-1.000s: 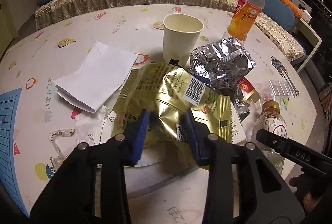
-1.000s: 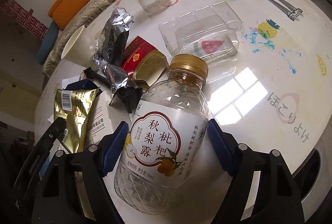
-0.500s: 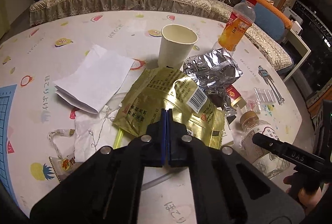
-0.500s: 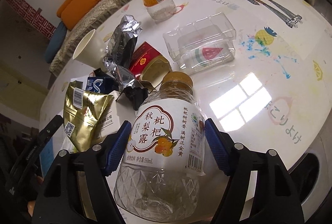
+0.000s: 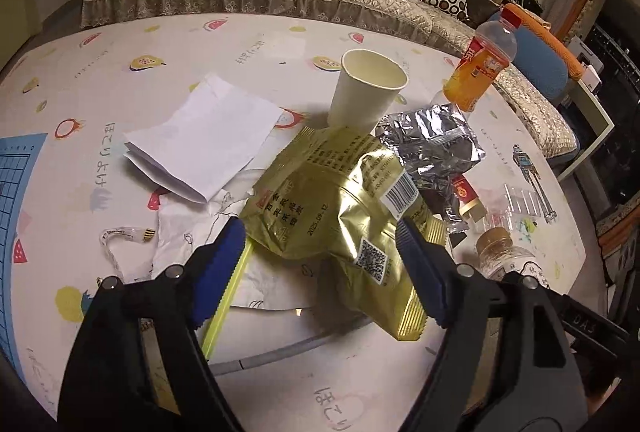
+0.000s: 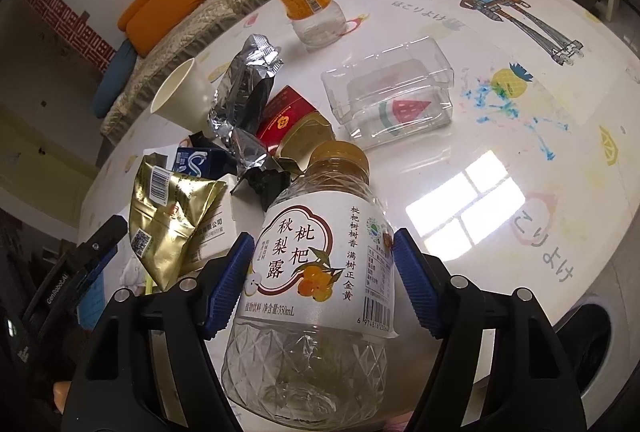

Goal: Collect trash
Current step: 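Grasp the water bottle with the right gripper while the left gripper grasps the gold snack bag, then lift the bottle and snack bag and carry both toward the grey trash bin, then open the right gripper over the bin while the left gripper releases the snack bag, then return both grippers to the table above the remaining trash, then grasp the white medicine box with the right gripper while the left grasps the highlighter and tissue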

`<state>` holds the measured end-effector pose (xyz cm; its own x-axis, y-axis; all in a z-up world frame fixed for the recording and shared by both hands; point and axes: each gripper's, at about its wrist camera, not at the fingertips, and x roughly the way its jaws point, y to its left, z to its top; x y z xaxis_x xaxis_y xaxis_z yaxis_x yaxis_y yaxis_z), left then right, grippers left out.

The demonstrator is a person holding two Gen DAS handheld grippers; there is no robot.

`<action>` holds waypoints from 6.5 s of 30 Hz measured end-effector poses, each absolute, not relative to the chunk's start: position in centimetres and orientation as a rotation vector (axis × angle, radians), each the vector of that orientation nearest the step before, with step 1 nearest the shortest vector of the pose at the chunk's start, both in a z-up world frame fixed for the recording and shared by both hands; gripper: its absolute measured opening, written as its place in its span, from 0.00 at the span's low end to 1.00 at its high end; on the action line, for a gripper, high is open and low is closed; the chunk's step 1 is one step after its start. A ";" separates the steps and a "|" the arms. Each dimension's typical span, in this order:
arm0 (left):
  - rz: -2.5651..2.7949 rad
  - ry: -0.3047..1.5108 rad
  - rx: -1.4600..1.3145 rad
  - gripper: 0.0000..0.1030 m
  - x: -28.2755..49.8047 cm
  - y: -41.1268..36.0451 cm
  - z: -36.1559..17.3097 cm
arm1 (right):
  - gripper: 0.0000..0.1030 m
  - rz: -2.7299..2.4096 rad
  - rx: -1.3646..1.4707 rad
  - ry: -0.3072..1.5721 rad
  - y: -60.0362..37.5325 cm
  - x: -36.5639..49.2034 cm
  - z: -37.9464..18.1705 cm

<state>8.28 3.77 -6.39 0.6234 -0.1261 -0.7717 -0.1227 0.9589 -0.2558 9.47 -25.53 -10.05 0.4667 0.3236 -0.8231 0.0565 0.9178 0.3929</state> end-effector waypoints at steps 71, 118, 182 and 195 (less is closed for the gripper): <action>-0.672 1.208 0.052 0.00 -4.8 -32.0 -16.1 | 0.69 -0.305 0.734 1.140 -54.7 -16.8 -21.4; -0.640 1.258 0.176 0.36 -5.1 -31.4 -17.6 | 0.85 -0.182 0.707 1.064 -54.4 -14.3 -18.6; -0.104 1.067 -0.075 0.18 7.0 8.3 -12.7 | 0.91 0.306 -0.100 1.054 -9.7 11.3 -12.5; -0.121 1.011 -0.095 0.07 6.1 7.8 -9.9 | 0.90 0.352 0.056 1.011 -13.4 10.1 -8.4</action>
